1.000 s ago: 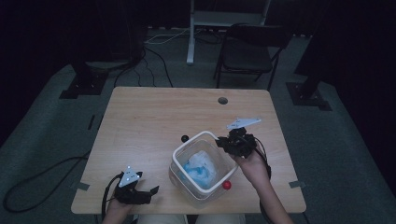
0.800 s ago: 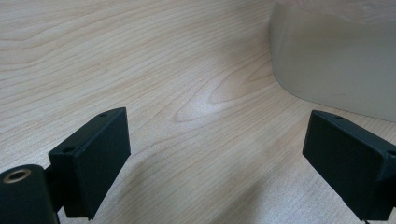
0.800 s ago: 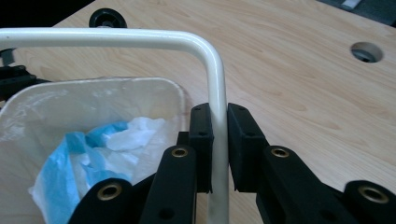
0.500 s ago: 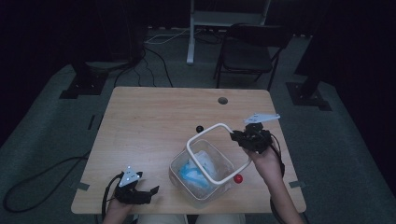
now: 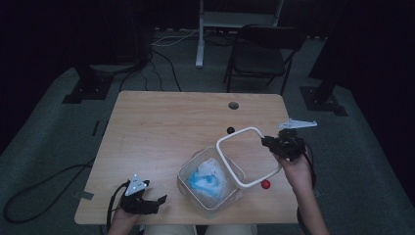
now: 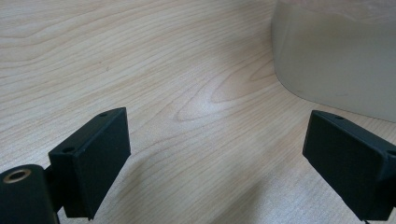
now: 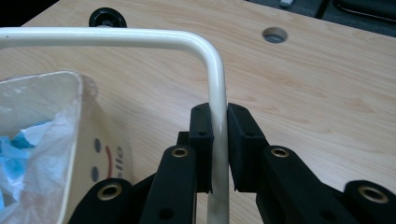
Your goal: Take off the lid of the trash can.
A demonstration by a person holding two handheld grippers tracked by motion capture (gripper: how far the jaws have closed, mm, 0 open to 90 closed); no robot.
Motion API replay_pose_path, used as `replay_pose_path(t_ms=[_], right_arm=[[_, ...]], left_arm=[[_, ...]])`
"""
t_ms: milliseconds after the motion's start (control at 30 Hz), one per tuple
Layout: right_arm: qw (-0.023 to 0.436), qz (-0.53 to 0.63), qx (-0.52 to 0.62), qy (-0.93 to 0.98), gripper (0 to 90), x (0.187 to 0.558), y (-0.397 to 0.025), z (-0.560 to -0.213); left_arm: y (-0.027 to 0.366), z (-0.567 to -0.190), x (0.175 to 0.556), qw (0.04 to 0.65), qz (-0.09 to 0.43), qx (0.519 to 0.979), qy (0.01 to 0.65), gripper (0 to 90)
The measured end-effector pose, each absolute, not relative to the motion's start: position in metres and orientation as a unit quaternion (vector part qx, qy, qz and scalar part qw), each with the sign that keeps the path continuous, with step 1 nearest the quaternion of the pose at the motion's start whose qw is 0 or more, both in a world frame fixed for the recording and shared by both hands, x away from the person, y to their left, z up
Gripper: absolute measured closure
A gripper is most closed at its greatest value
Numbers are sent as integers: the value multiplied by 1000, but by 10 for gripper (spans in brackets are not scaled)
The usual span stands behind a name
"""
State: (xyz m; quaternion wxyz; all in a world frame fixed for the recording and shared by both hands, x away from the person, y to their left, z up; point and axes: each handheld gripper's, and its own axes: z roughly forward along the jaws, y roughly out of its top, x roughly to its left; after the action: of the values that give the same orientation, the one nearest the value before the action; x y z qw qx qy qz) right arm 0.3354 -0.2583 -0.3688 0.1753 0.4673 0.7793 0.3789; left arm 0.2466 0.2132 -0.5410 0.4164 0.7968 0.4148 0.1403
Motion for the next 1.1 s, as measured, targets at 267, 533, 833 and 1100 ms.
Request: replay_pose_path(t_ms=[267, 533, 833, 1100], right_arm=[[195, 372, 493, 762, 808, 330, -289, -366], [201, 363, 514, 751, 808, 328, -311, -378], [199, 351, 532, 745, 808, 332, -322, -403], [192, 329, 547, 745, 807, 342, -322, -444]], left_arm=[[213, -541, 247, 416, 140, 797, 415, 82], [213, -541, 247, 415, 140, 797, 416, 82], [213, -541, 247, 414, 140, 797, 417, 82], [213, -541, 247, 413, 140, 798, 416, 82]])
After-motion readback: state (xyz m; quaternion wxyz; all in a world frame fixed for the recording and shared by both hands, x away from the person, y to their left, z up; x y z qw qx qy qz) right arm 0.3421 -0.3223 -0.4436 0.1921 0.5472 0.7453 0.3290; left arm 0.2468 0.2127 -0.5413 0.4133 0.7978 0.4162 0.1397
